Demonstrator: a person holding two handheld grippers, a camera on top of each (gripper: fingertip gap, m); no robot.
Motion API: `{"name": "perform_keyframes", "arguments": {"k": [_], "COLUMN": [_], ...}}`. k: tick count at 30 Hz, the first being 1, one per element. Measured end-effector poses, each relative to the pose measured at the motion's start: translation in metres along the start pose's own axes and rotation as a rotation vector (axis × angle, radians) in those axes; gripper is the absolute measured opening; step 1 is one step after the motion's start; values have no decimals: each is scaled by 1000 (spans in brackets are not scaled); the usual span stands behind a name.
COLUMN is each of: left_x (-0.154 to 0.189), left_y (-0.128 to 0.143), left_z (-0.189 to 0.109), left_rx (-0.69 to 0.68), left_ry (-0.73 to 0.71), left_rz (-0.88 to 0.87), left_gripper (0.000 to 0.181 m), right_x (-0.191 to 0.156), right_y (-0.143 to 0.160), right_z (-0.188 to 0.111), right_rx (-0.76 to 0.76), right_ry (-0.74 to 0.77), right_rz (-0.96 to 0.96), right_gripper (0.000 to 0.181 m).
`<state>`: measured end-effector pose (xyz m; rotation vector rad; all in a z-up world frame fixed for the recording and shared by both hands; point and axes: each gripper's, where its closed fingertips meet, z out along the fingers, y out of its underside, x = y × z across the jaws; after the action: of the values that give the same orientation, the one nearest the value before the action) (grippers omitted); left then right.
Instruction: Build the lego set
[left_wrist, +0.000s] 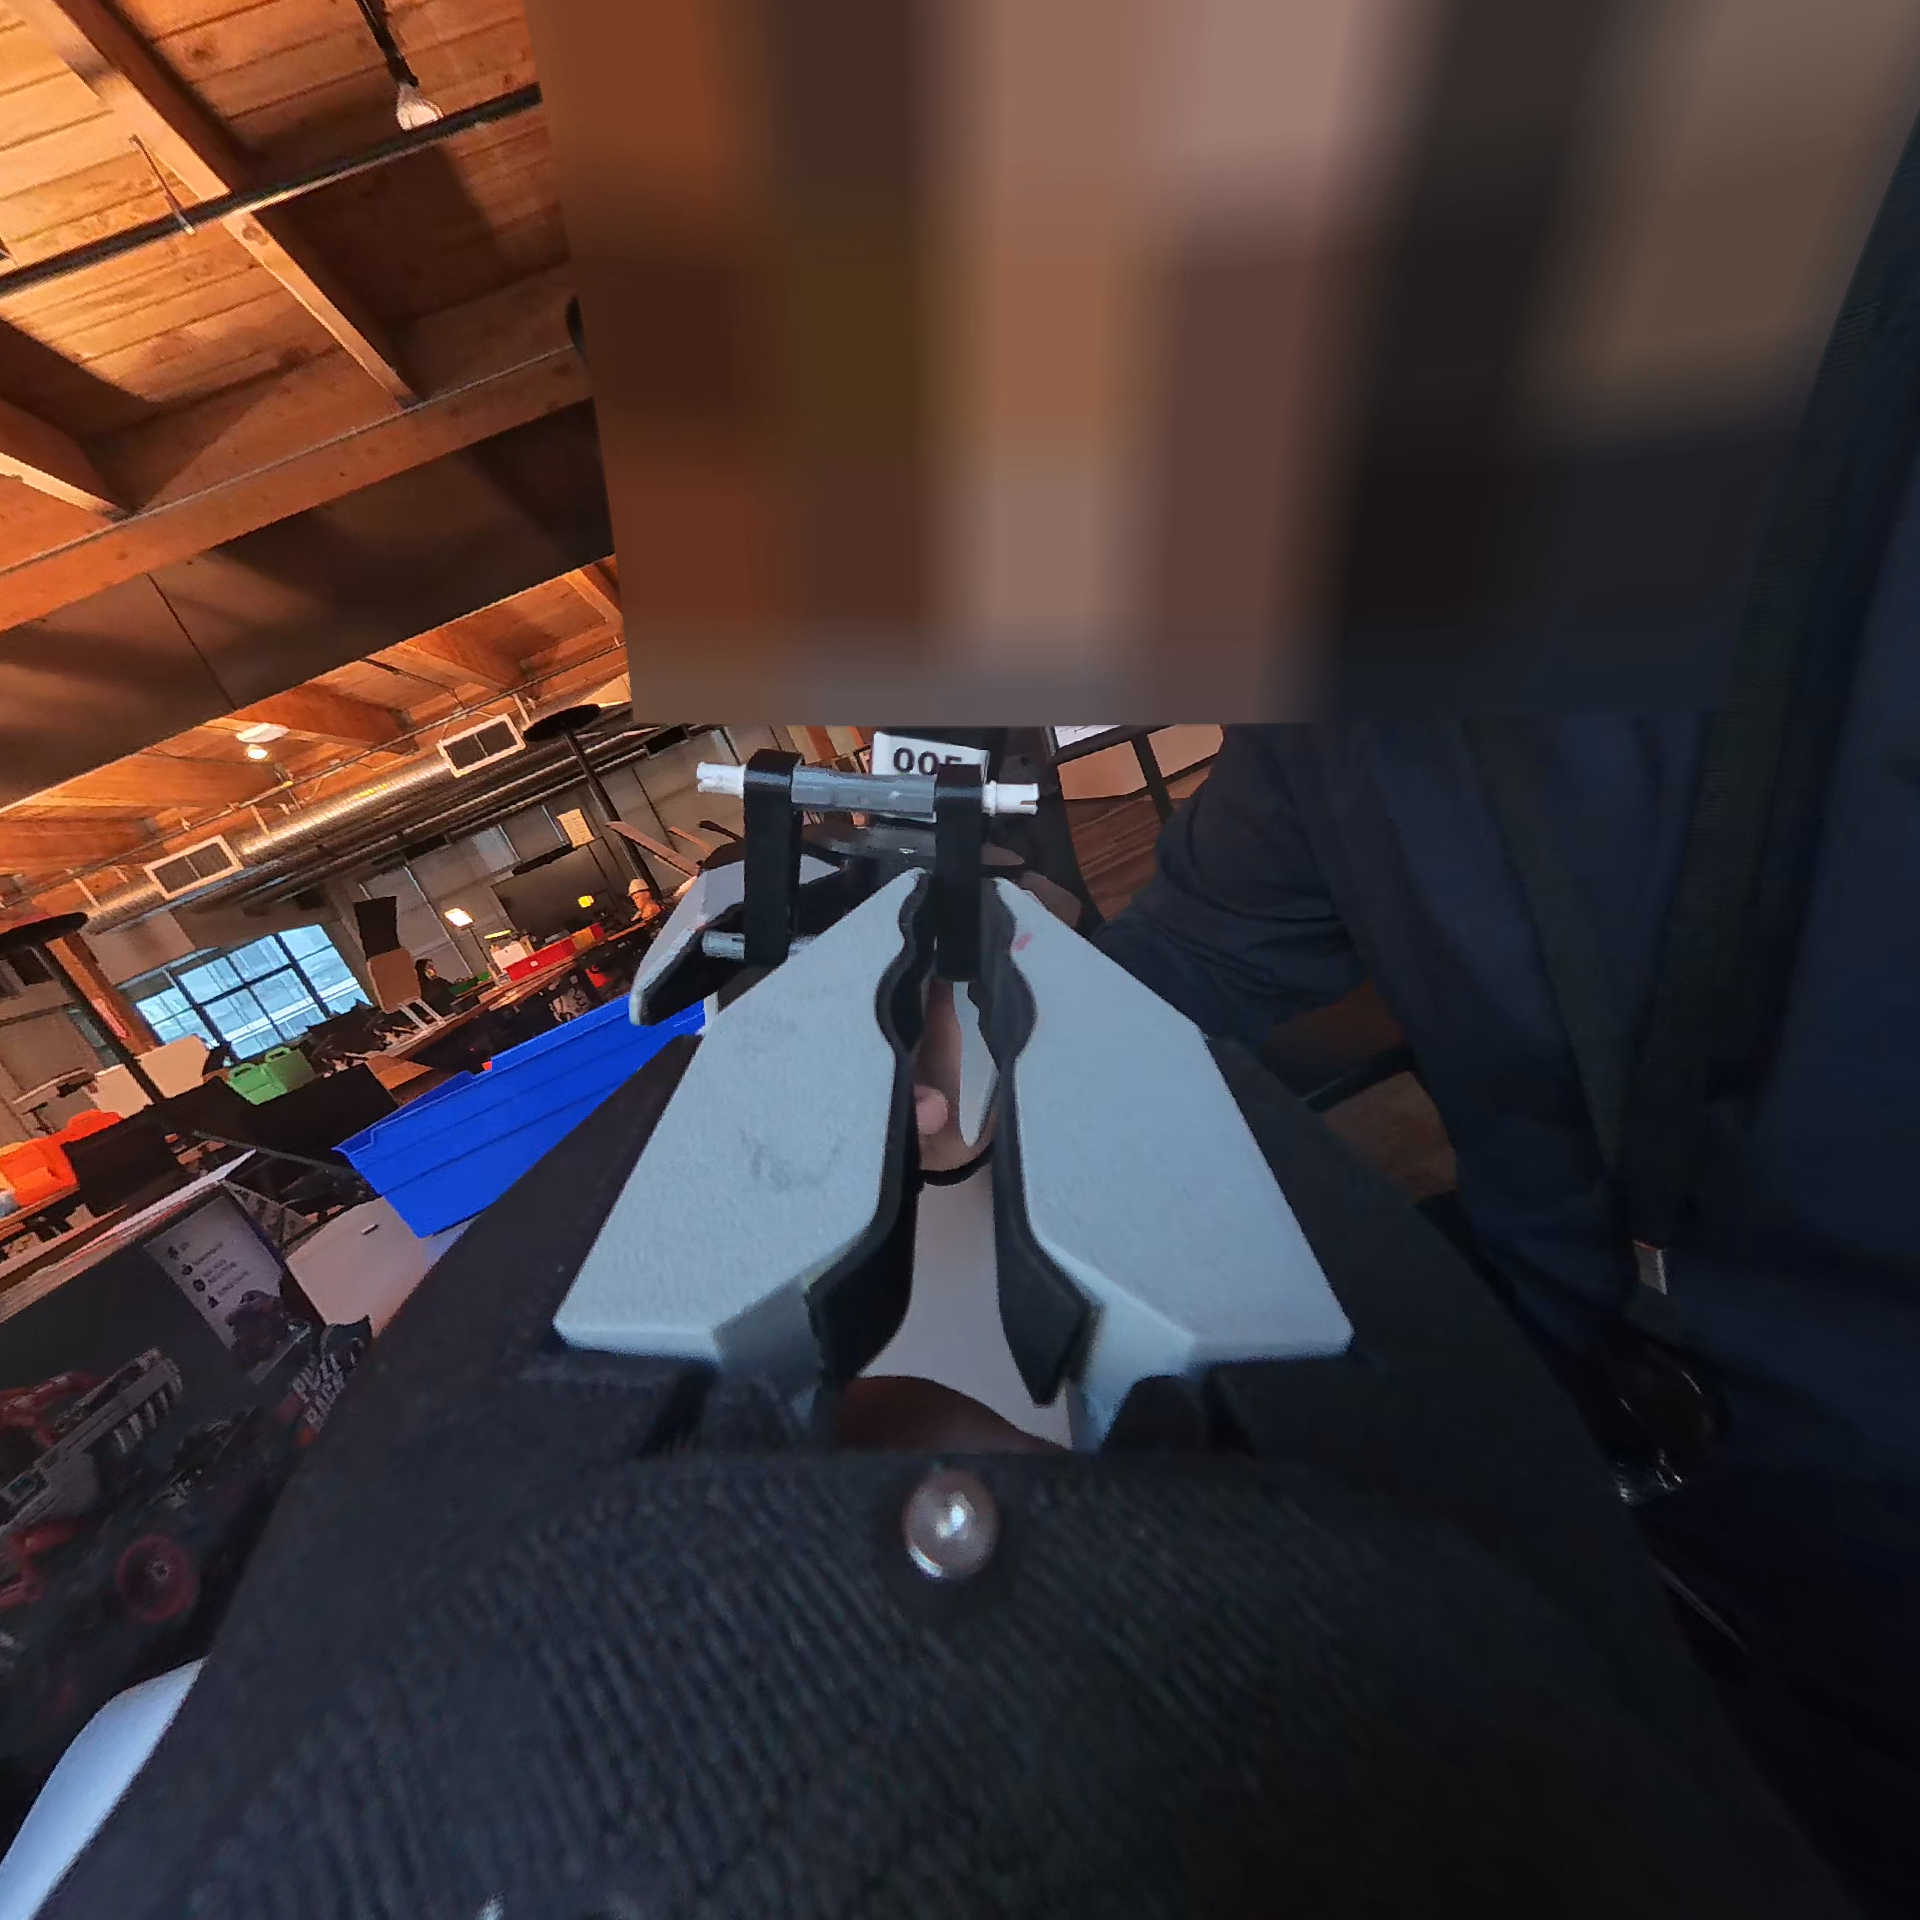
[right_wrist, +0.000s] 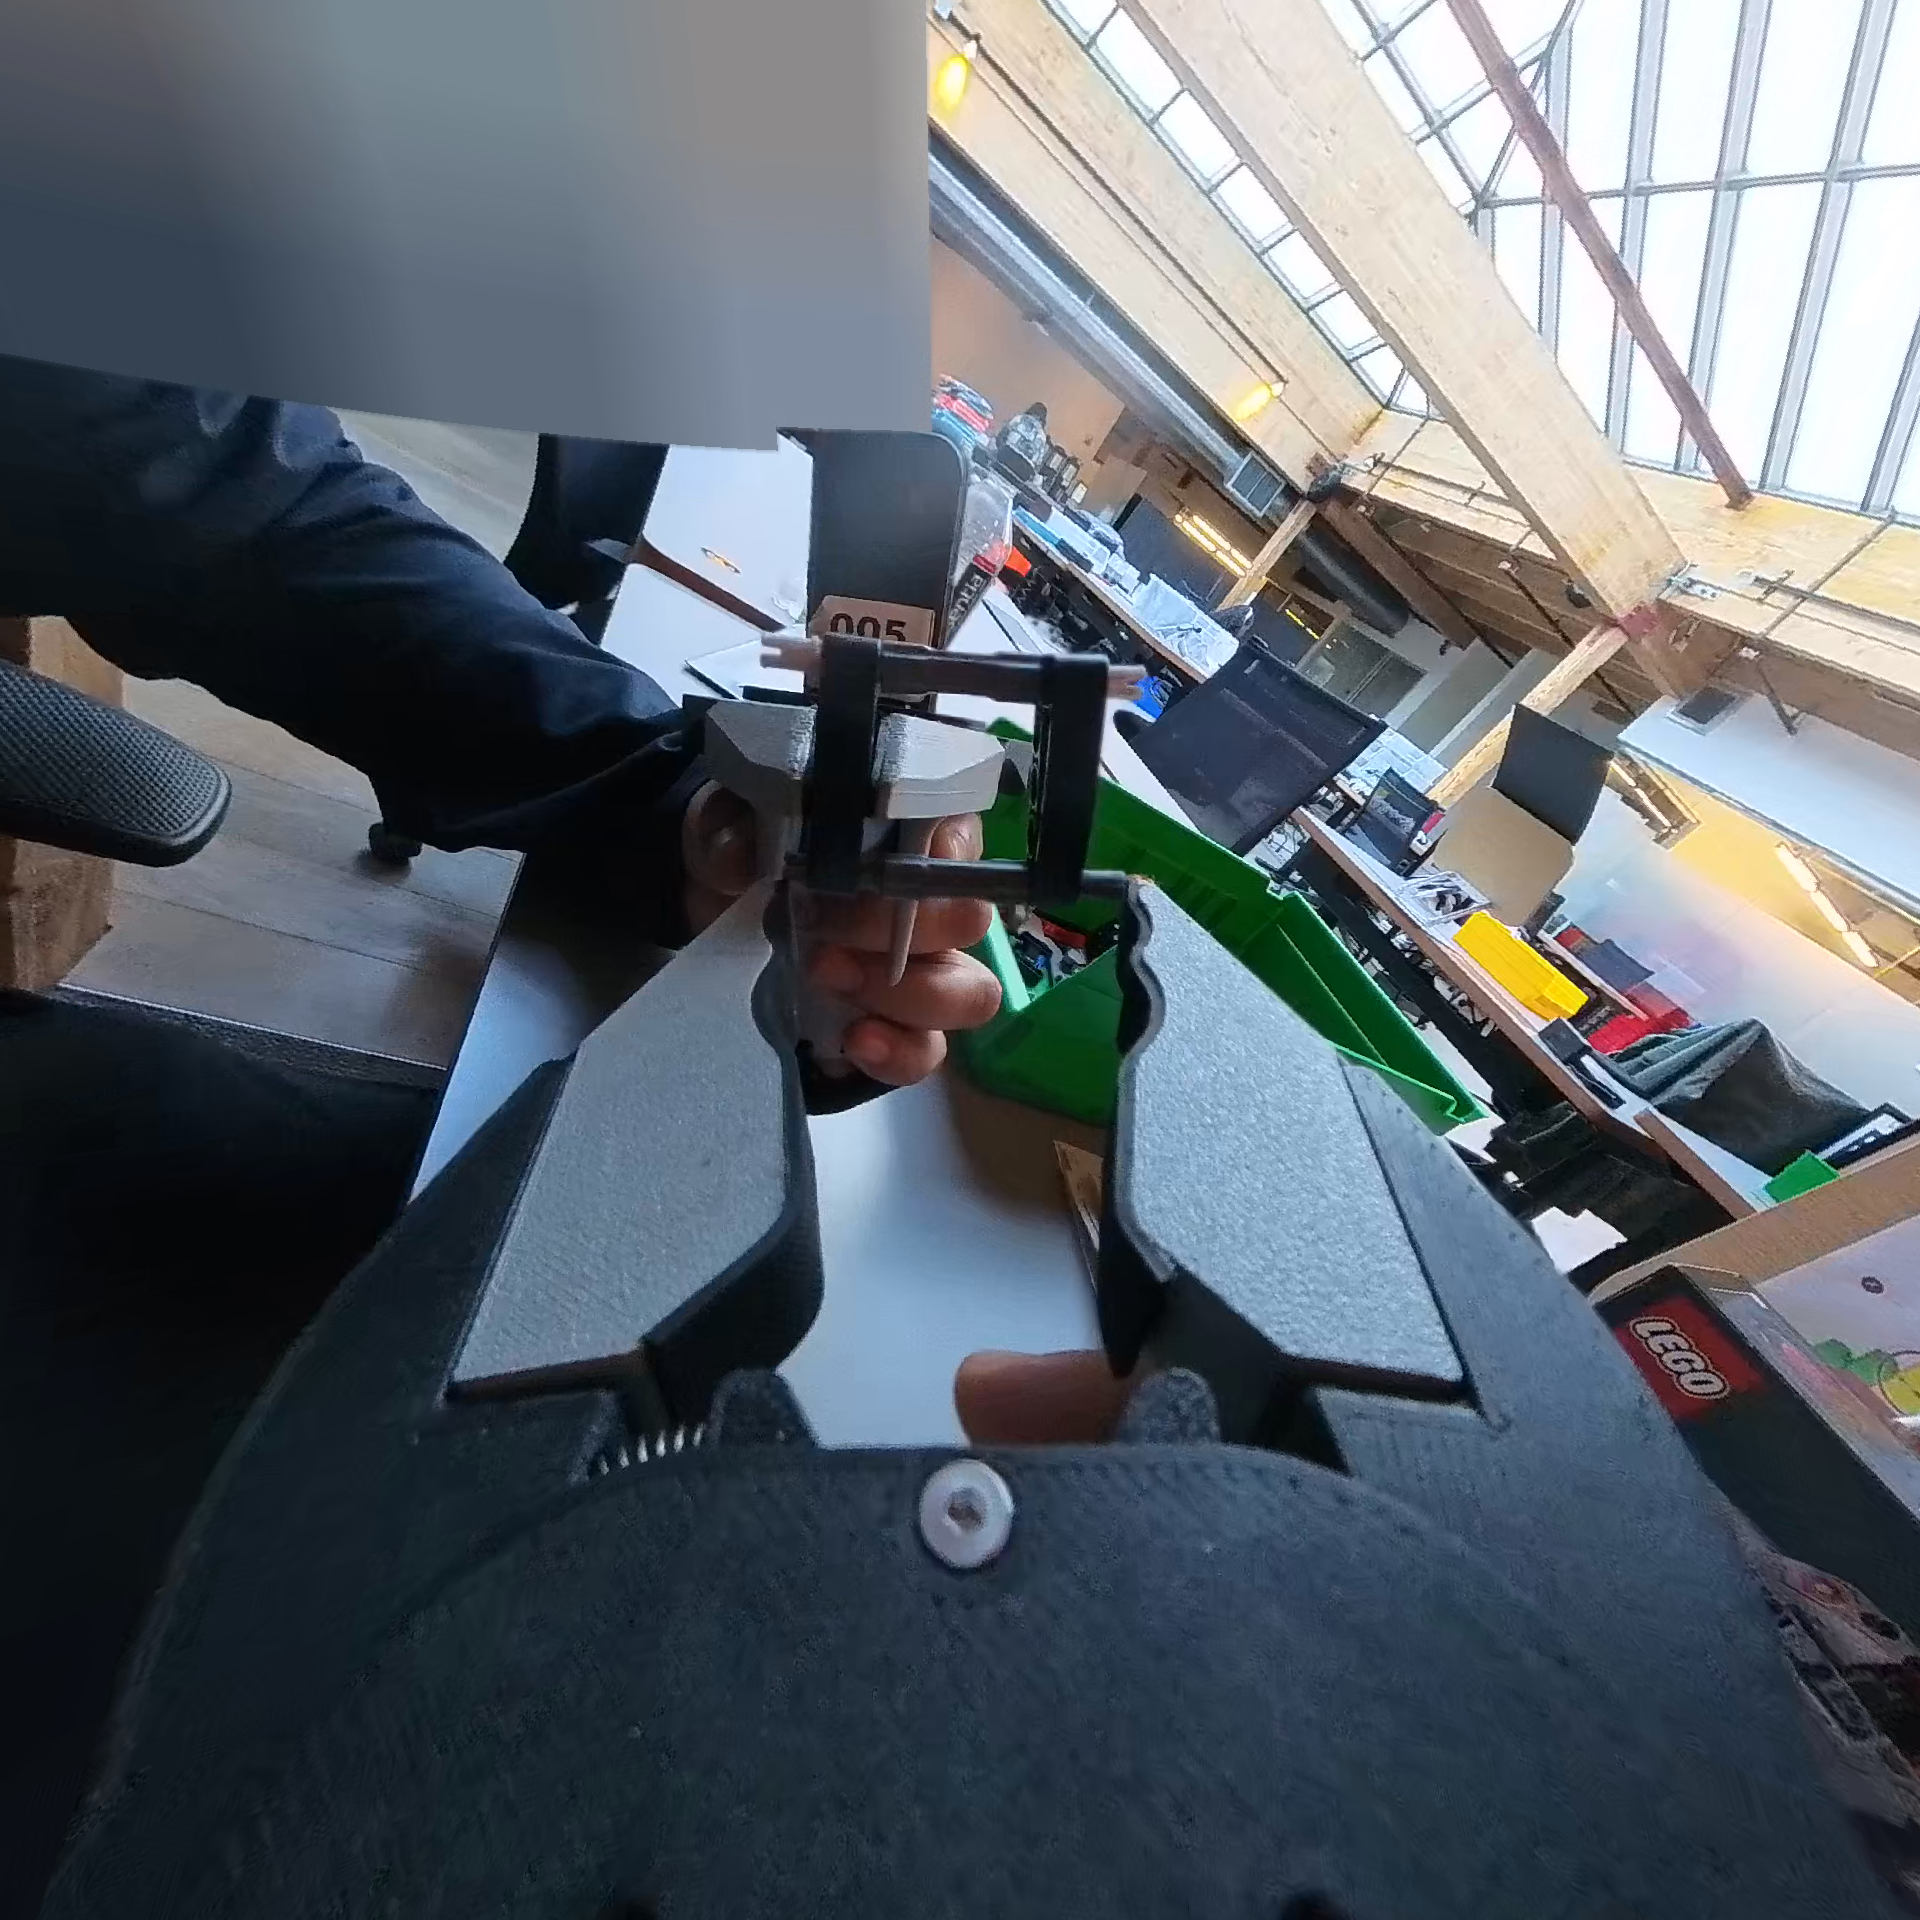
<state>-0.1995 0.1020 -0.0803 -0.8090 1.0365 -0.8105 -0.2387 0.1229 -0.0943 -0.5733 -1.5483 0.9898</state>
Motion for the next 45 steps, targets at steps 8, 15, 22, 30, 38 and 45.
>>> {"name": "perform_keyframes", "arguments": {"k": [8,15,22,30,38,45], "left_x": [-1,-6,-3,2,4,9], "left_y": [0,1,3,7,10,13], "left_z": [0,0,1,3,1,2], "left_rx": [-2,-16,-18,-32,-79,-84], "left_ry": [-10,-37,-21,7,6,32], "left_rz": [11,22,9,-1,16,32], "left_gripper": [5,5,5,5,4,5], "right_x": [0,-7,-1,-2,-4,-10], "right_y": [0,-4,-7,-4,1,4], "right_z": [1,-1,-2,-1,-1,-2], "right_rx": [5,35,44,10,-34,-66], "right_ry": [-1,-67,-17,7,4,-25], "right_rz": [19,85,41,-44,-67,-74], "right_gripper": [59,81,66,61,60,59]}}
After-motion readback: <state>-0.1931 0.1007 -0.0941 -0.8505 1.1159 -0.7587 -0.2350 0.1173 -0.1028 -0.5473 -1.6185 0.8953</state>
